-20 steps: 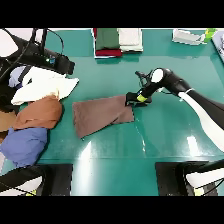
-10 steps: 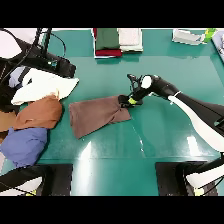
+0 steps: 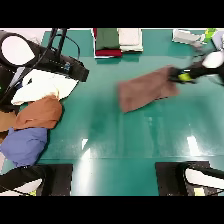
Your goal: Fold the shirts.
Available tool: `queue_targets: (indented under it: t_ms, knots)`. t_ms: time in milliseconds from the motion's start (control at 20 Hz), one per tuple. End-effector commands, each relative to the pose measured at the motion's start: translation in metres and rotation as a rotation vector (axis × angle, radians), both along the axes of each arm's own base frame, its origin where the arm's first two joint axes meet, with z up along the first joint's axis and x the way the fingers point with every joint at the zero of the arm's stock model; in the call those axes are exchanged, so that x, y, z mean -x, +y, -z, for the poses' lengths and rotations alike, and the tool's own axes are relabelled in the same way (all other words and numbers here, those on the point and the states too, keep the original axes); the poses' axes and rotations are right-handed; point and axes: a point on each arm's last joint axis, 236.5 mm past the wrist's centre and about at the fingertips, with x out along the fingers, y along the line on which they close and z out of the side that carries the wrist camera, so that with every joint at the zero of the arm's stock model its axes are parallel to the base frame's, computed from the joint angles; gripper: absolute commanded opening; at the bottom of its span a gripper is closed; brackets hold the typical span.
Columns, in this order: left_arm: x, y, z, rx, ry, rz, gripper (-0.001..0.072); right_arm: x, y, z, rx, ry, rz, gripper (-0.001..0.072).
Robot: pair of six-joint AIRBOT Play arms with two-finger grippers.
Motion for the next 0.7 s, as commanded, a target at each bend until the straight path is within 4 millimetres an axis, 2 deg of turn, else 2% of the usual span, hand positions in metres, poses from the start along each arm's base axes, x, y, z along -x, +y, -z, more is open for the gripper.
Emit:
queue_targets:
  t_ms: [0,50,150,250,350,500,650]
  knots:
    - [0.001,-0.009,-0.003,0.018,-0.015,0.015,0.0025,0.058,-0.134,-0.035,0.093,-0.023,0.276,0.0013]
    - [0.001,-0.009,-0.004,0.021,-0.012,0.010,0.0024,0.077,-0.164,-0.038,0.100,-0.020,0.355,0.0013]
    - [0.001,-0.009,-0.004,0.031,-0.004,-0.003,0.0025,0.113,-0.211,-0.039,0.098,-0.006,0.502,0.0013]
    - [0.001,-0.009,-0.003,0.030,-0.003,-0.003,0.0024,0.145,-0.241,-0.032,0.085,0.020,0.611,0.0013]
    - [0.001,-0.009,-0.003,0.030,-0.003,-0.003,0.0025,0.173,-0.252,-0.013,0.063,0.059,0.682,0.0012]
    - [0.002,-0.009,-0.003,0.029,-0.001,-0.003,0.0025,0.210,-0.254,0.025,0.054,0.161,0.737,0.0013]
    - [0.003,-0.009,-0.002,0.026,0.003,-0.002,0.0025,0.235,-0.255,0.046,0.061,0.243,0.760,0.0015]
